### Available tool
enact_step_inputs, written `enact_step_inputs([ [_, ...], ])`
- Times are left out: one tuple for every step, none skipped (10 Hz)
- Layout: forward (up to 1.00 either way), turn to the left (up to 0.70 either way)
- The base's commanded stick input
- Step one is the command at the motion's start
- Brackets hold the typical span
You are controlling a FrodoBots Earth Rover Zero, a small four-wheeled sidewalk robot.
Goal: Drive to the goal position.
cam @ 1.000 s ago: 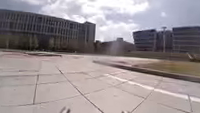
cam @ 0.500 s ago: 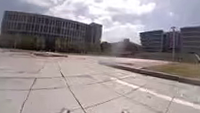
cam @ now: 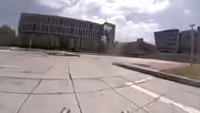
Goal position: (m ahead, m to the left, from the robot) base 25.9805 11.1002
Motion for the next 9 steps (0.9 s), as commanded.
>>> enact_step_inputs([
  [0.7,0.0],
  [0.7,0.0],
  [0.7,0.0],
  [0.7,0.0],
  [0.7,0.0],
  [0.7,0.0],
  [0.7,0.0],
  [0.7,0.0],
  [0.7,0.0],
])
